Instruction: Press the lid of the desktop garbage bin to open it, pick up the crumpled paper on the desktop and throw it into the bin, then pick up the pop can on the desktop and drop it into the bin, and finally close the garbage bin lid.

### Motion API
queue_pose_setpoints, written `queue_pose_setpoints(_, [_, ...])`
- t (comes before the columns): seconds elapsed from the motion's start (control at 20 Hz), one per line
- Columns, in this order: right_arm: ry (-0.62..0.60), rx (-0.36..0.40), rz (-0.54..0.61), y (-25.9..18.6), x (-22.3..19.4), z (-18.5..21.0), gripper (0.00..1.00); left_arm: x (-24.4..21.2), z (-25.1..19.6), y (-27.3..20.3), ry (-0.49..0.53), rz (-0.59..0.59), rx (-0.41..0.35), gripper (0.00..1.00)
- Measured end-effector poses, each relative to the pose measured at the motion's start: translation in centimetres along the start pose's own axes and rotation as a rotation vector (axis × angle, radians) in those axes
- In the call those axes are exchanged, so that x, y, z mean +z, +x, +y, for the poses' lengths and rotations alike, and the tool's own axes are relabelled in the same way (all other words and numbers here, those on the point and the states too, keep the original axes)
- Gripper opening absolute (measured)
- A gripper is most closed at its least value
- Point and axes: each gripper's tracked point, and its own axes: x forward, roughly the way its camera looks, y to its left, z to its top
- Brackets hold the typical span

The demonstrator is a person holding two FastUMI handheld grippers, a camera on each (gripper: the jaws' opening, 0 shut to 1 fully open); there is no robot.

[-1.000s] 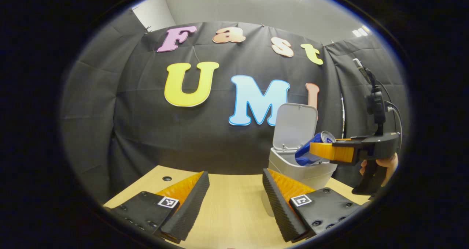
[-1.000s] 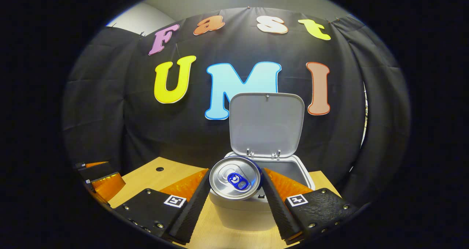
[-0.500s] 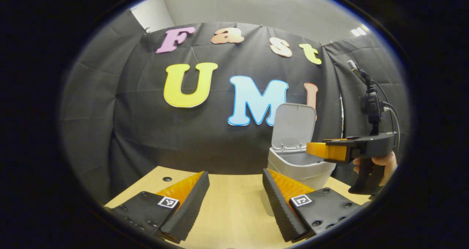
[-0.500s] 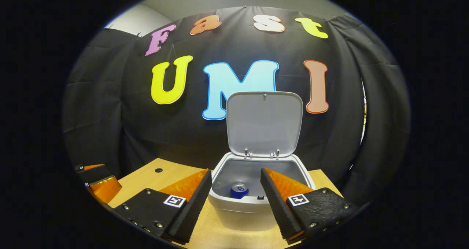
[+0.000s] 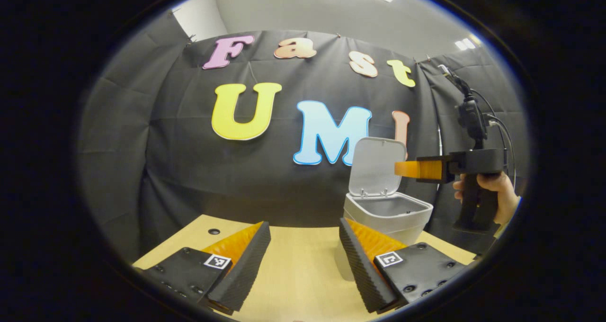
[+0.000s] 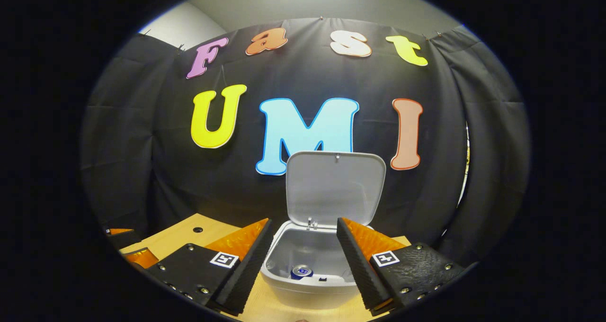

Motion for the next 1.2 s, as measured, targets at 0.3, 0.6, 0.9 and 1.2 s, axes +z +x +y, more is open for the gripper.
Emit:
queue_pose_setpoints(0.3, [-0.016, -0.052, -0.031, 2.6, 4.5, -1.3, 0.87, 0.1, 1.4, 0.7, -0.004, 0.000, -0.009, 0.95])
queue_pose_setpoints(0.6, [-0.064, -0.114, -0.061, 6.5, 8.5, -2.7, 0.87, 0.6, 2.4, 2.3, 0.002, -0.006, -0.049, 0.95])
queue_pose_setpoints(0.9, [-0.087, -0.150, -0.031, 10.9, 9.6, -4.3, 0.87, 0.3, 2.9, 3.4, -0.013, 0.025, -0.058, 0.96])
queue_pose_setpoints(1.2, [-0.046, -0.171, 0.003, 13.3, 9.3, -5.2, 0.87, 0.2, 3.2, 4.2, -0.017, 0.041, -0.044, 0.95])
